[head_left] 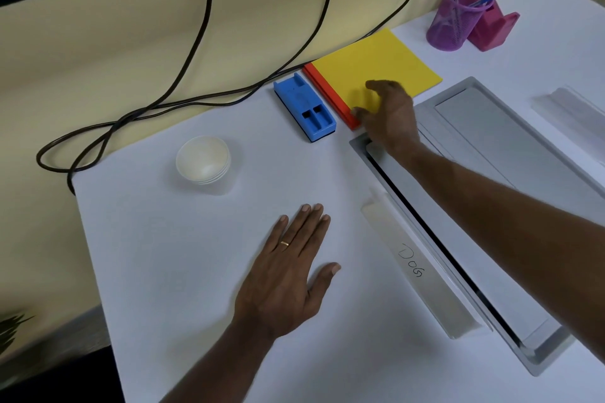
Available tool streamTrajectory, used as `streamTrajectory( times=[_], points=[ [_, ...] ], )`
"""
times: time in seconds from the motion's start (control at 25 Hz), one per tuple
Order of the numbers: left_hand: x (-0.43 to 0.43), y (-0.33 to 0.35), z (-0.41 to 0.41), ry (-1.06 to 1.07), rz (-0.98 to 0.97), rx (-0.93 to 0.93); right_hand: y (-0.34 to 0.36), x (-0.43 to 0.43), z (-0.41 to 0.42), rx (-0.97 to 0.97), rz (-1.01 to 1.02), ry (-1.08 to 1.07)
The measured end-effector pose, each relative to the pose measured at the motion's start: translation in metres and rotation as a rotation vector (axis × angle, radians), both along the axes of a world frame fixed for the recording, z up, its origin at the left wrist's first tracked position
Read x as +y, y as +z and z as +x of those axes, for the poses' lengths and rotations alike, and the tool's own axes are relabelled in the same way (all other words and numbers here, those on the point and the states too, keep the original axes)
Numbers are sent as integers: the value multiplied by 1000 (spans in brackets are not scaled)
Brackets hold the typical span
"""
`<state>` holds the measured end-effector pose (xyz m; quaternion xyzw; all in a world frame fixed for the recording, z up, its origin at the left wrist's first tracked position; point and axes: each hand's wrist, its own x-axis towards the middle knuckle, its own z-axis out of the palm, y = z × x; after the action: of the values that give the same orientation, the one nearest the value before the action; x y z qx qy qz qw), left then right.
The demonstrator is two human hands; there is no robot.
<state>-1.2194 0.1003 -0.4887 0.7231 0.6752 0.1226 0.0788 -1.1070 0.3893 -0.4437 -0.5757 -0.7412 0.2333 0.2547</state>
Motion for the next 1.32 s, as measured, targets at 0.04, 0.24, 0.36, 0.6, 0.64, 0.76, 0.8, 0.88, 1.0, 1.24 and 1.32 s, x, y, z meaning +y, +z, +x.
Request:
streamTrajectory(
  times=[0.04,0.24,0.36,0.6,0.64,0.76,0.8,0.88,1.0,1.24,1.32],
  points=[
    [0,0,0,0,0,5,-4,-3,-2,-41,-43,36],
    [0,-1,0,3,1,8,-15,-11,-4,-168,11,125],
    [0,0,0,4,5,11,-14,-14,-4,-203,57,150],
    [1,-2,0,4,-2,26,-14,-12,3,-277,20,204],
    [1,-3,-1,5,-1,29,-13,-11,3,-271,-9,203],
    [0,-4,-1,4,19,31,-4,-14,7,-232,-78,207],
    [0,-5,0,7,32,28,0,-18,10,-212,-73,201],
    [0,-5,0,11,53,30,9,-30,18,-206,-5,197],
    [0,-8,-1,11,58,71,25,-55,31,-234,53,248],
    [0,-5,0,-3,46,127,58,-129,64,-322,40,307],
    [-2,4,2,-12,14,152,66,-158,76,-356,31,308]
  ],
)
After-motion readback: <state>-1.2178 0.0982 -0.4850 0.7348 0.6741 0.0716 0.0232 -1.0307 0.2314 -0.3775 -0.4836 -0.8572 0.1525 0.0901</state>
